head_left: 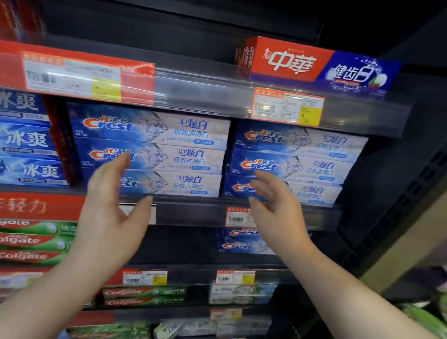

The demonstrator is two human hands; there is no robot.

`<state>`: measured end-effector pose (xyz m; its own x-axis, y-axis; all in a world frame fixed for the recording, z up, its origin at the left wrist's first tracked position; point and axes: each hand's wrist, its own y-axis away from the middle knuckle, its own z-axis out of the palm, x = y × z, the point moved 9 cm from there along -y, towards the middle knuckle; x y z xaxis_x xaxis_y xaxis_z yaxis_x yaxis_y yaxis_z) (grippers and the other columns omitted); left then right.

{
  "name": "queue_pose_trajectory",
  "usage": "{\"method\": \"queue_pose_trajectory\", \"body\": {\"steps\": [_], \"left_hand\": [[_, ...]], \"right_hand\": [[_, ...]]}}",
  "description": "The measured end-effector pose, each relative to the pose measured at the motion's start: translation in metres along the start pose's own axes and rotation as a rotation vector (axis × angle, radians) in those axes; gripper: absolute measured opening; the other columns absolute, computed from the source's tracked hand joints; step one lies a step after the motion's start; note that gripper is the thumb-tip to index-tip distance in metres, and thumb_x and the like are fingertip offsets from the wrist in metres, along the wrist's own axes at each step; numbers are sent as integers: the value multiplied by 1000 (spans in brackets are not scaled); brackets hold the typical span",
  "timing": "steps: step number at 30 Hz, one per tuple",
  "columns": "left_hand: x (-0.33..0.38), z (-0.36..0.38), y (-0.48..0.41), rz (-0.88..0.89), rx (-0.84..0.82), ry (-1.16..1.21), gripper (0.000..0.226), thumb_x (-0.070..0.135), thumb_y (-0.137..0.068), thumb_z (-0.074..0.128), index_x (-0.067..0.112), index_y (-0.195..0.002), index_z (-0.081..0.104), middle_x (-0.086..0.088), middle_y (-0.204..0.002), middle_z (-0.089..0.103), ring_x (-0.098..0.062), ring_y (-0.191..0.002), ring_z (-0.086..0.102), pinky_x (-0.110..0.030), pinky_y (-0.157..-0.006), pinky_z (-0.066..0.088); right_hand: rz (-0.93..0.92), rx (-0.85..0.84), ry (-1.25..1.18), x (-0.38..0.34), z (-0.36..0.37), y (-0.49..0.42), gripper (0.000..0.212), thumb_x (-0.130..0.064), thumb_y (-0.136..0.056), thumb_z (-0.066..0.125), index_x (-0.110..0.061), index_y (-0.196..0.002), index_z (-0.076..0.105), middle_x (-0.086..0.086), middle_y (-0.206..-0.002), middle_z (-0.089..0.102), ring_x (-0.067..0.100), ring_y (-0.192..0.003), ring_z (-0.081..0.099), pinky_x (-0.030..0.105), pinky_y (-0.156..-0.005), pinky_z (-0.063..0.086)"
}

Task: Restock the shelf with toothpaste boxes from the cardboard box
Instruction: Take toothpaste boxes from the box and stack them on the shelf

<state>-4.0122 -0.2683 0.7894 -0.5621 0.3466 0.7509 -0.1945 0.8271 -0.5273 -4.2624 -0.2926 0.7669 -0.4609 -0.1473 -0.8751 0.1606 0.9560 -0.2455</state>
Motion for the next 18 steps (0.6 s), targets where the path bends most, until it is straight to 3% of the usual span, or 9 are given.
{"method": "queue_pose_trajectory", "body": {"steps": [4,7,9,12,15,17,18], "left_hand": [[34,73,7,-12,-243,149,58,28,-71,56,23,-128,47,1,-130,49,-10,-118,47,-34,-105,37],[48,118,8,-53,-332,162,61,17,-82,62,25,-137,36,2,-139,42,-4,-122,38,-28,-103,35],[52,140,10,-89,-373,196,72,16,-81,63,23,-143,26,1,-145,36,-5,-127,35,-35,-110,32],[57,160,12,-88,-397,173,84,21,-78,63,19,-147,15,-1,-151,29,-14,-138,28,-40,-114,27],[62,163,10,-65,-358,85,84,20,-80,62,15,-147,12,-3,-153,25,-17,-139,26,-40,-115,24],[62,159,7,-64,-304,-6,81,16,-81,62,13,-147,14,-6,-153,24,-21,-140,24,-39,-116,22],[63,156,5,-59,-271,-47,80,17,-81,63,12,-146,17,-8,-151,27,-24,-138,26,-40,-115,23]], "right_hand": [[10,55,18,12,-40,2,44,-7,-89,52,-30,-127,47,-12,-119,53,-2,-104,55,19,-78,48],[7,131,97,21,-76,5,47,-11,-90,53,-27,-132,42,-13,-128,49,9,-83,60,4,-62,42],[23,193,132,30,-101,5,52,-11,-89,53,-22,-137,38,-11,-130,46,14,-79,54,2,-56,39],[88,219,156,47,-126,2,57,-15,-89,53,-23,-140,30,-6,-144,36,-7,-78,47,13,-76,33],[111,211,156,59,-136,-7,58,-18,-88,54,-23,-140,29,-3,-144,36,-10,-80,49,12,-77,38],[106,194,192,65,-137,-16,63,-20,-88,54,-21,-143,24,-1,-148,31,5,-115,47,20,-95,35],[115,182,209,68,-137,-19,66,-20,-88,53,-21,-145,20,-1,-151,26,13,-130,36,25,-104,29]]}}
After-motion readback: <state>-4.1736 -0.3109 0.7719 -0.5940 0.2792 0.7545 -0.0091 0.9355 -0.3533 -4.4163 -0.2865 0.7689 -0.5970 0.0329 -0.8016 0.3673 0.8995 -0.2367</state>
